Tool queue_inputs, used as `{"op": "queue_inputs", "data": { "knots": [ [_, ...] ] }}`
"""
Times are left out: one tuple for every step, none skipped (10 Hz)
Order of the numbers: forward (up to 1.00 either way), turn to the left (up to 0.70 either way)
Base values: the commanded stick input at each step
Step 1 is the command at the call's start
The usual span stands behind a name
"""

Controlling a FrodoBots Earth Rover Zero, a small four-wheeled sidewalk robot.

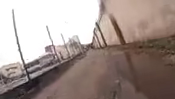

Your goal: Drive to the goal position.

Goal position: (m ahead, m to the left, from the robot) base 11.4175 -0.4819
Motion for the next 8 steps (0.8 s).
{"op": "queue_inputs", "data": {
  "knots": [
    [0.7,0.08],
    [0.7,0.08],
    [0.7,0.08],
    [0.7,0.08],
    [0.7,0.08],
    [0.7,0.08],
    [0.7,0.08],
    [0.7,0.08]
  ]
}}
